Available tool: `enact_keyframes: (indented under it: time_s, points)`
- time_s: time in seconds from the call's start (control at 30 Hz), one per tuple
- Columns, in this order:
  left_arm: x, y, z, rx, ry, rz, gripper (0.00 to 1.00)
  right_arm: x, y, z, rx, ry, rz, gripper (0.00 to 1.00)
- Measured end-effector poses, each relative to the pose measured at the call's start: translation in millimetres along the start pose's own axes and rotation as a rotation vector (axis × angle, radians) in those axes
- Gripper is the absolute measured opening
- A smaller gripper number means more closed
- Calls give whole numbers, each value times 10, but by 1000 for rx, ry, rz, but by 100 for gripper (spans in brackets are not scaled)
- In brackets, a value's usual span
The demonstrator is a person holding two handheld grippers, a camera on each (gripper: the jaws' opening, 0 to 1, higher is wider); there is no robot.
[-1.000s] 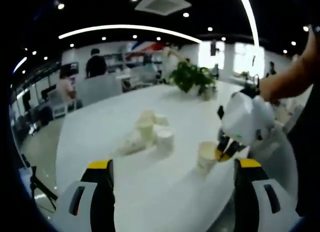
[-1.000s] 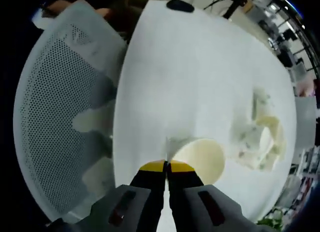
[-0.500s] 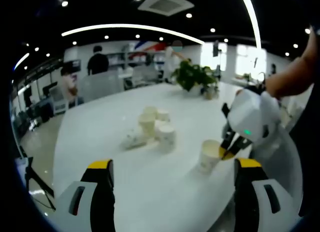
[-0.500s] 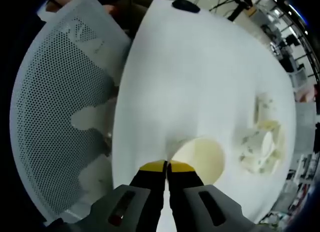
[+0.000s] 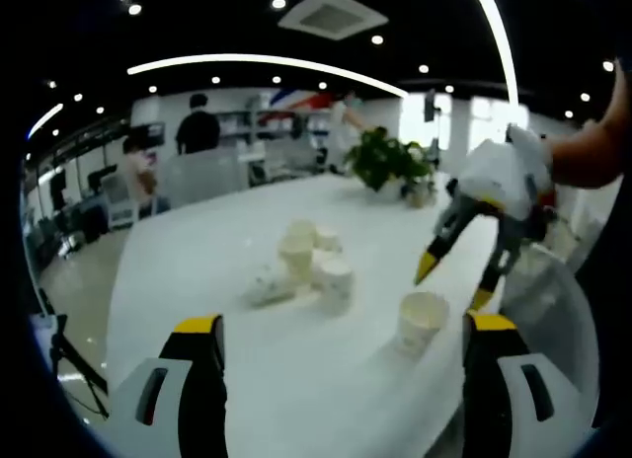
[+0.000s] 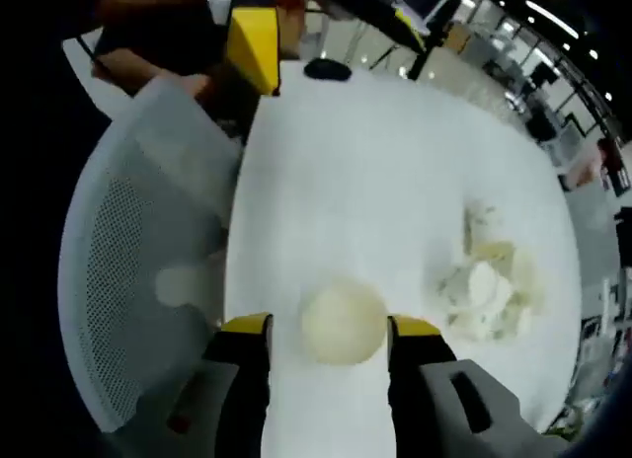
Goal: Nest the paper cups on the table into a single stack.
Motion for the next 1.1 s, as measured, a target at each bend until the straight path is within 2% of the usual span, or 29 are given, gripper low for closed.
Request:
enact_keyframes:
  time_s: [0.17,0.2,0.3,0.43,0.57,0.7,1.0,1.1]
  points:
    - [-56,45,-46,0,-24,-14,98,346,-258,82,-115,-172,108,53]
    - [-69,57,-52,1,-31,-22,98,410,-307,132,-142,-224,147,53]
    - [-92,96,-44,2,-41,-33,98,504,-373,289,-252,-315,188,54]
    - [-114,154,-17,48,-61,-37,98,565,-407,545,-365,-415,270,60]
    - [-127,152,6,45,-69,-37,98,603,-385,761,-442,-461,320,63]
    - [-160,151,70,39,-36,-47,98,611,-341,1009,-483,-492,361,67]
    - [-140,92,90,22,-45,-57,98,491,-206,1514,-629,-603,381,80]
    - [-145,89,90,22,-43,-62,98,473,-158,1605,-663,-632,385,85]
Point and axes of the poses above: the point that each gripper's makers call its tool centre point, and the gripper's own axes: x roughly backward along the fingers, y roughly to its left, z roughly out of its underside, the point moved 10 cm from there along x, roughly backward along the fingers, and after that the axes turned 5 degrees about y, right-handed, at the moved point
